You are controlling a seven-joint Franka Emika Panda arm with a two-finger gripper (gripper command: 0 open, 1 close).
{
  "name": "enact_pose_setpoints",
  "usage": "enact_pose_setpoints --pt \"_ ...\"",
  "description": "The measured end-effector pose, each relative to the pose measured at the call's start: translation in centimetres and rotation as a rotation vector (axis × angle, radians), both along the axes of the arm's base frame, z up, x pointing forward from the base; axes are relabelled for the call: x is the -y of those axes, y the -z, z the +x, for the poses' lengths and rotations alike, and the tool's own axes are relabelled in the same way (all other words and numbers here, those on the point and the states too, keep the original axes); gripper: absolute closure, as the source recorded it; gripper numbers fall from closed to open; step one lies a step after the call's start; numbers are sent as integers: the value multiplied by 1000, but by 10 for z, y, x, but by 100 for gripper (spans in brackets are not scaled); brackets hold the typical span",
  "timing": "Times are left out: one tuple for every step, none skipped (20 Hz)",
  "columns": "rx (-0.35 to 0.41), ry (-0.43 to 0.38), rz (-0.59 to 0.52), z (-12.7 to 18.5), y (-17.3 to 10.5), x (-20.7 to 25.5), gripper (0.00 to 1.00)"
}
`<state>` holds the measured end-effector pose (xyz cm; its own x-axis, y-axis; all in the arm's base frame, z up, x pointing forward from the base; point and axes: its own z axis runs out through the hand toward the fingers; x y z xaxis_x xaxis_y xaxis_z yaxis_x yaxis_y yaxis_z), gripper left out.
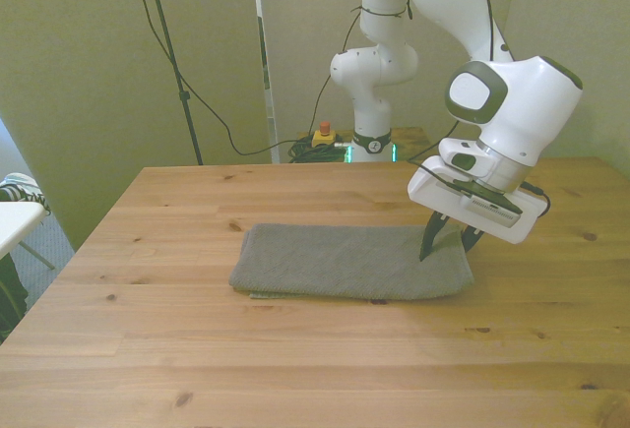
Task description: Fold the towel
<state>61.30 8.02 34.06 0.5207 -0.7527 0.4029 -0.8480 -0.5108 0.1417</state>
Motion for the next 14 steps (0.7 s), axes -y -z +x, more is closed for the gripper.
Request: enact_pose_setpoints --pt "0 0 0 0 0 1 100" --pt "0 1 1 0 0 1 100" --pt "-1 1 1 0 0 2 100" --pt "0 2 3 0 0 3 100" --pt "3 3 4 1 -1 4 100" --pt "6 4 6 1 -3 5 100" --pt "11 4 8 1 -5 6 100" --pt "19 4 10 1 -8 7 100" --pt "28 3 13 2 -13 8 100" --pt "36 2 16 2 -18 10 100" --pt "45 2 18 2 -25 13 100" --pt "53 1 23 2 -32 15 100" --pt "59 1 30 1 -40 19 100" --pt "67 2 35 0 -48 23 100"
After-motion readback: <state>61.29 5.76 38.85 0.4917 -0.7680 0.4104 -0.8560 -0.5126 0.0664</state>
